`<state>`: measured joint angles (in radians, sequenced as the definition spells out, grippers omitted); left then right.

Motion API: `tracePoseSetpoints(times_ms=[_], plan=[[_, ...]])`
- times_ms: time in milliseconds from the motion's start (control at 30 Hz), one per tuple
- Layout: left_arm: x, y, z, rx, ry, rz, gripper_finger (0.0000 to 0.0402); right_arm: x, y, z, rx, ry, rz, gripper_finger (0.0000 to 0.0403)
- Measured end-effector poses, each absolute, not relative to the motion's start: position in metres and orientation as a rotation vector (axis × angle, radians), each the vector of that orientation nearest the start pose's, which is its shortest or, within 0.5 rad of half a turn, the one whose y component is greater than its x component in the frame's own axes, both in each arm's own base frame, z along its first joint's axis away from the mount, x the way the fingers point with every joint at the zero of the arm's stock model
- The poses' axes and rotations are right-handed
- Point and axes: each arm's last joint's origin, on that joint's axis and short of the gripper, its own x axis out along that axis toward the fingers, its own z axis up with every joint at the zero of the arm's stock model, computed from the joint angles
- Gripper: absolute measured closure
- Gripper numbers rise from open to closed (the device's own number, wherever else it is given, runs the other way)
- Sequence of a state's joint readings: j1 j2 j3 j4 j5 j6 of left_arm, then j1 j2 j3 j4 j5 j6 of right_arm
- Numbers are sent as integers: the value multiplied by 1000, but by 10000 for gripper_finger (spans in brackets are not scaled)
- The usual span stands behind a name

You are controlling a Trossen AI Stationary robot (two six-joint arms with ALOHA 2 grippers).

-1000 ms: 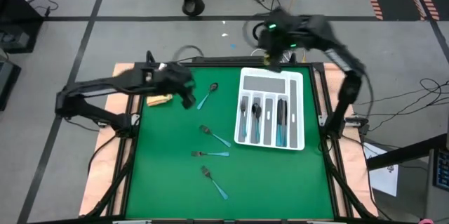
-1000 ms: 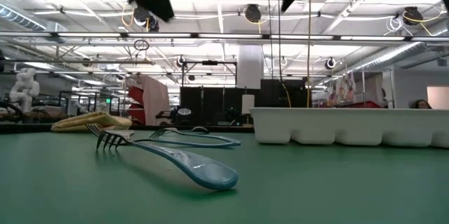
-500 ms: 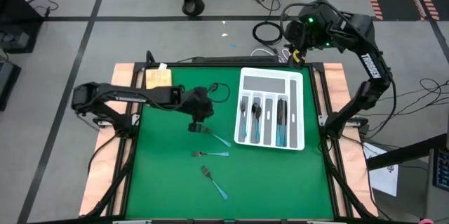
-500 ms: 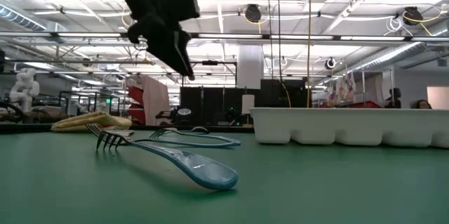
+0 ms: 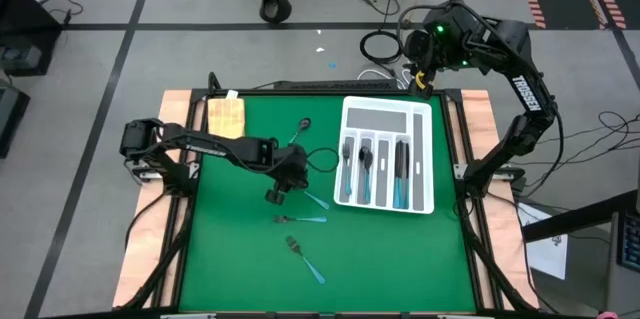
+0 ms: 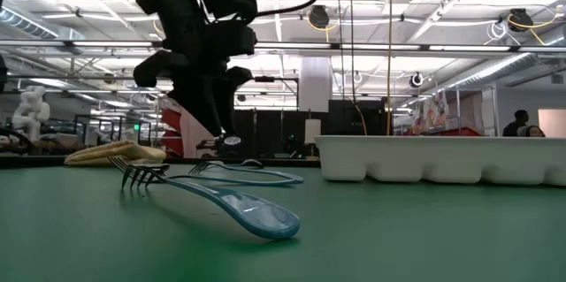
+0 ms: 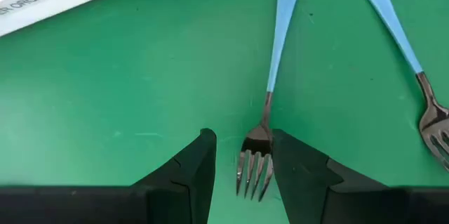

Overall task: Sort silverware
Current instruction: Put the blue fork into the silverware tray with the other blue fork

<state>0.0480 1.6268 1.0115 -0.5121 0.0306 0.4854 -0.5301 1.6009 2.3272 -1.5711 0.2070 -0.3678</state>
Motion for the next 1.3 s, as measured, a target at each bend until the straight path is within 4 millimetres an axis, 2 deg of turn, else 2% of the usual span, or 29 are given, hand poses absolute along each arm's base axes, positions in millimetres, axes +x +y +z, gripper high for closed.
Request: tracePoseSetpoints(times_ms=[100, 400, 600, 1033, 1300], plan=[[309, 11, 185, 398, 1117, -248, 260, 200, -124, 503, -175, 960, -534, 282], [294, 2, 163, 429, 1205, -189, 260, 200, -124, 503, -154, 953, -544, 282], [297, -2, 163, 483, 1179, -114, 260, 200, -124, 503, -153, 953, -545, 282], [290, -17, 150, 447, 1163, -119, 260, 200, -124, 503, -129, 945, -557, 282], [286, -16, 140, 485, 1123, -49, 260, 200, -124, 503, -93, 933, -570, 282]])
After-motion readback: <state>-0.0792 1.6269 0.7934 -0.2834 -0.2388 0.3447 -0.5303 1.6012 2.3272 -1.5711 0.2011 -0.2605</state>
